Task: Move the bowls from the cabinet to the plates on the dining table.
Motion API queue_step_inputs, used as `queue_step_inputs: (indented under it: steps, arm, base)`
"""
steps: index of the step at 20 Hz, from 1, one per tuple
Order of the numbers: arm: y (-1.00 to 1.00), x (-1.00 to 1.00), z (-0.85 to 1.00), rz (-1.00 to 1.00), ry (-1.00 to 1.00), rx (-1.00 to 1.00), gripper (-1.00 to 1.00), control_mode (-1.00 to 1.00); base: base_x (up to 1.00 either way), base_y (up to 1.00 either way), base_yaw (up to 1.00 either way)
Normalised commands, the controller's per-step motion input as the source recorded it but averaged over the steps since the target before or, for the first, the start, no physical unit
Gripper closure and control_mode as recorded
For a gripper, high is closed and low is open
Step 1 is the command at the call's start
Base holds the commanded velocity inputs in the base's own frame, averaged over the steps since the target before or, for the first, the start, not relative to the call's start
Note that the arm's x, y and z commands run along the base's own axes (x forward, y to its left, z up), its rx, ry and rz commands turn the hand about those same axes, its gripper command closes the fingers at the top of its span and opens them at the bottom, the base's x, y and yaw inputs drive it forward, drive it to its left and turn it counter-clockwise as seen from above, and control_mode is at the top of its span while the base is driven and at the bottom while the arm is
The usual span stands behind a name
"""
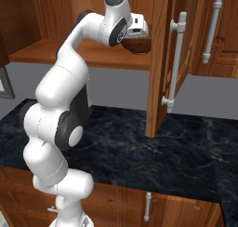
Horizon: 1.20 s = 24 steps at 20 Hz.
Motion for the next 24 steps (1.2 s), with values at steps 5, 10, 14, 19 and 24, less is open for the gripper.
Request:
queue_step_inputs:
  steps: [5,10,14,19,24]
  arm:
    - [0.0,0.0,0.0,0.0,0.0,0.0,1.0,-1.0]
    - [0.0,0.0,0.0,0.0,0.0,0.0,1.0,-1.0]
    - [0.06,0.0,0.0,0.0,0.0,-0.06,1.0,-1.0]
    - [0.0,-0.01,0.01,0.0,0.0,0.0,1.0,-1.0]
    - [0.0,-0.01,0.0,0.0,0.0,0.0,1.0,-1.0]
  base:
    - [0.0,0.0,0.0]
    - [0.0,0.0,0.0]
    - [0.0,0.0,0.0]
    - [0.0,0.0,0.0]
    - [0.0,0.0,0.0]
